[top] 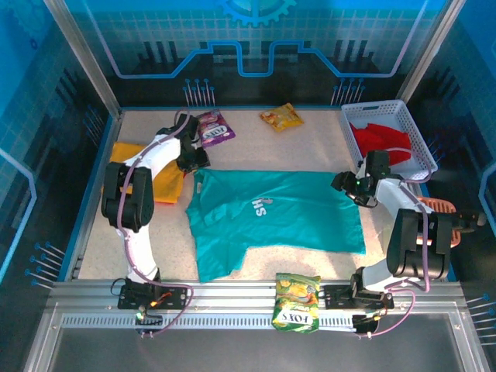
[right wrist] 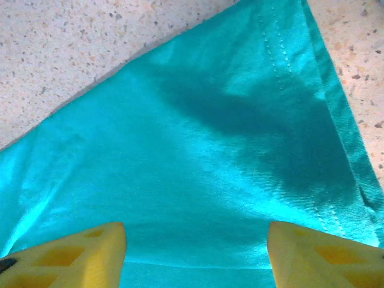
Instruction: Fold and stack the t-shirts
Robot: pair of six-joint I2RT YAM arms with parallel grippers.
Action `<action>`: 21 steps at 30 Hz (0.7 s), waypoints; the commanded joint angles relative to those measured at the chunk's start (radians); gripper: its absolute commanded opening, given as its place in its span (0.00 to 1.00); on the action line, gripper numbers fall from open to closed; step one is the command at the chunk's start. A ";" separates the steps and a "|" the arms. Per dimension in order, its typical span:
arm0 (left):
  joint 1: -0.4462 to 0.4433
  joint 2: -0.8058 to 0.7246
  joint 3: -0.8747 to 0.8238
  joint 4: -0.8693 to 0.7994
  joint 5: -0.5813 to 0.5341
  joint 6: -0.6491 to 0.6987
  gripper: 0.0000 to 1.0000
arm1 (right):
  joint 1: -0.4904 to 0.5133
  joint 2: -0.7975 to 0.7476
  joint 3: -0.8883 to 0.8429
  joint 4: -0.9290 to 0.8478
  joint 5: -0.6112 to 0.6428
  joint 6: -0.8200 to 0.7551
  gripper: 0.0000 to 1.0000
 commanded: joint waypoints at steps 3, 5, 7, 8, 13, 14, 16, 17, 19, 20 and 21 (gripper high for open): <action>0.007 0.019 0.006 -0.015 0.033 -0.026 0.43 | 0.026 0.005 0.019 -0.005 -0.036 -0.005 0.66; 0.008 0.017 -0.005 -0.018 0.040 -0.031 0.46 | 0.033 0.034 0.018 -0.001 -0.048 0.001 0.66; 0.007 0.013 -0.022 -0.005 0.046 -0.039 0.48 | 0.043 0.053 0.049 0.011 -0.047 0.004 0.66; 0.008 0.013 -0.023 -0.005 0.053 -0.041 0.49 | 0.046 0.061 0.050 0.016 -0.047 0.009 0.66; 0.009 0.005 -0.031 -0.017 0.095 -0.056 0.53 | 0.051 0.086 0.064 0.023 -0.049 0.013 0.66; 0.008 -0.001 -0.036 -0.018 0.105 -0.059 0.54 | 0.052 0.088 0.066 0.024 -0.049 0.013 0.66; 0.008 -0.024 -0.059 0.000 0.109 -0.065 0.55 | 0.051 0.092 0.066 0.027 -0.048 0.013 0.66; 0.008 -0.032 -0.068 0.012 0.108 -0.066 0.55 | 0.051 0.095 0.067 0.027 -0.049 0.013 0.66; 0.009 -0.030 -0.067 0.018 0.117 -0.056 0.56 | 0.053 0.104 0.066 0.032 -0.053 0.013 0.65; 0.009 -0.020 -0.061 0.012 0.120 -0.051 0.56 | 0.053 0.108 0.064 0.033 -0.055 0.011 0.65; 0.008 -0.009 -0.052 0.005 0.125 -0.047 0.56 | 0.053 0.113 0.063 0.033 -0.054 0.009 0.65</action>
